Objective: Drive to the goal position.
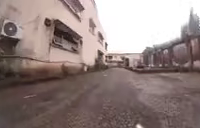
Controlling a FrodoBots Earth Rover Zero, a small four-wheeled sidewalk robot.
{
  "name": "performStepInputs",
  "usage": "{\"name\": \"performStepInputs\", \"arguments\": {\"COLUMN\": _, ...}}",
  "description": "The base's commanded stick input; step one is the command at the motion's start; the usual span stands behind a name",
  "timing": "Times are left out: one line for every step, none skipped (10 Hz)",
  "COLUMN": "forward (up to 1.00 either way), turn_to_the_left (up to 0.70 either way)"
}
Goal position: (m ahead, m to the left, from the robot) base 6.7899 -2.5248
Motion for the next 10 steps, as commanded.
{"name": "performStepInputs", "arguments": {"forward": 0.70, "turn_to_the_left": -0.15}}
{"name": "performStepInputs", "arguments": {"forward": 0.70, "turn_to_the_left": 0.07}}
{"name": "performStepInputs", "arguments": {"forward": 0.70, "turn_to_the_left": 0.18}}
{"name": "performStepInputs", "arguments": {"forward": 0.70, "turn_to_the_left": 0.18}}
{"name": "performStepInputs", "arguments": {"forward": 0.70, "turn_to_the_left": 0.18}}
{"name": "performStepInputs", "arguments": {"forward": 0.70, "turn_to_the_left": 0.18}}
{"name": "performStepInputs", "arguments": {"forward": 0.70, "turn_to_the_left": 0.07}}
{"name": "performStepInputs", "arguments": {"forward": 0.70, "turn_to_the_left": -0.17}}
{"name": "performStepInputs", "arguments": {"forward": 0.70, "turn_to_the_left": -0.17}}
{"name": "performStepInputs", "arguments": {"forward": 0.70, "turn_to_the_left": -0.17}}
